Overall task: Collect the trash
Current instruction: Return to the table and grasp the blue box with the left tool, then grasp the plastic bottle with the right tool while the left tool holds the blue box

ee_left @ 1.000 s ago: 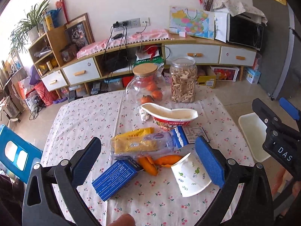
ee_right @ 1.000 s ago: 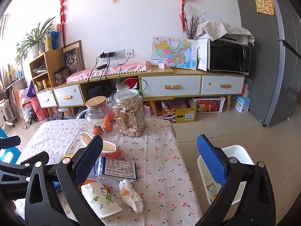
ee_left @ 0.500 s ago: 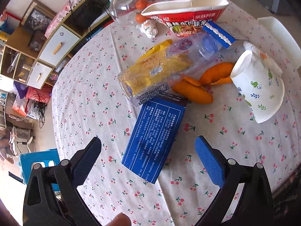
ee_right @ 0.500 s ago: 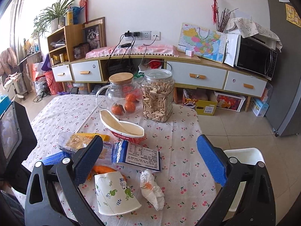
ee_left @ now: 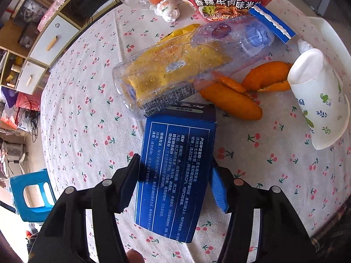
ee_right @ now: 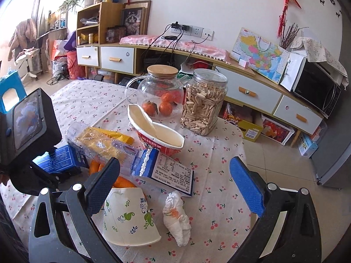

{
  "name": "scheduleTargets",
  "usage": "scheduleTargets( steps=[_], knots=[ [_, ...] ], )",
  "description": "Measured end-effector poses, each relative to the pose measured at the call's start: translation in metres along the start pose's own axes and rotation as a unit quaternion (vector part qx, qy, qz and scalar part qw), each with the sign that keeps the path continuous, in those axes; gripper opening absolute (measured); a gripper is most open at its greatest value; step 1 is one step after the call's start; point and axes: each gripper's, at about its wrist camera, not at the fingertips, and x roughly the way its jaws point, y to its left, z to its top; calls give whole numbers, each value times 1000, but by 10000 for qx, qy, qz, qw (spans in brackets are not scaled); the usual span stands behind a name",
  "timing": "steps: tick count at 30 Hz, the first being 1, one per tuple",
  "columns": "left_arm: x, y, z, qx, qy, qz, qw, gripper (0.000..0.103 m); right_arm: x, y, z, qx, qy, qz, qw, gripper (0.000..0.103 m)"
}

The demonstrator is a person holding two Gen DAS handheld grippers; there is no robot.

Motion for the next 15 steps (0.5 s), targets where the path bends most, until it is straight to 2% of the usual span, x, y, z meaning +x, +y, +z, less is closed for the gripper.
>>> scheduleTargets(
  steps=[3,6,9,12,15],
  knots=[
    [-25,6,-22,-510,-335,-273,9978,57,-3,14,-2,-421,-17,146,9990,96],
    [-56,27,-48,-1344,-831,-655,9853,57,-5,27,-1,-726,17,498,9961,96],
    [-81,53,-66,-2270,-1341,-729,9619,57,-4,45,2,-967,-8,781,9922,96],
    [-101,73,-70,-3107,-1967,-413,9290,57,6,70,12,-1173,155,969,9882,96],
    [-109,89,-64,-3656,-2487,-271,8965,57,18,100,27,-1568,250,1035,9819,96]
  ],
)
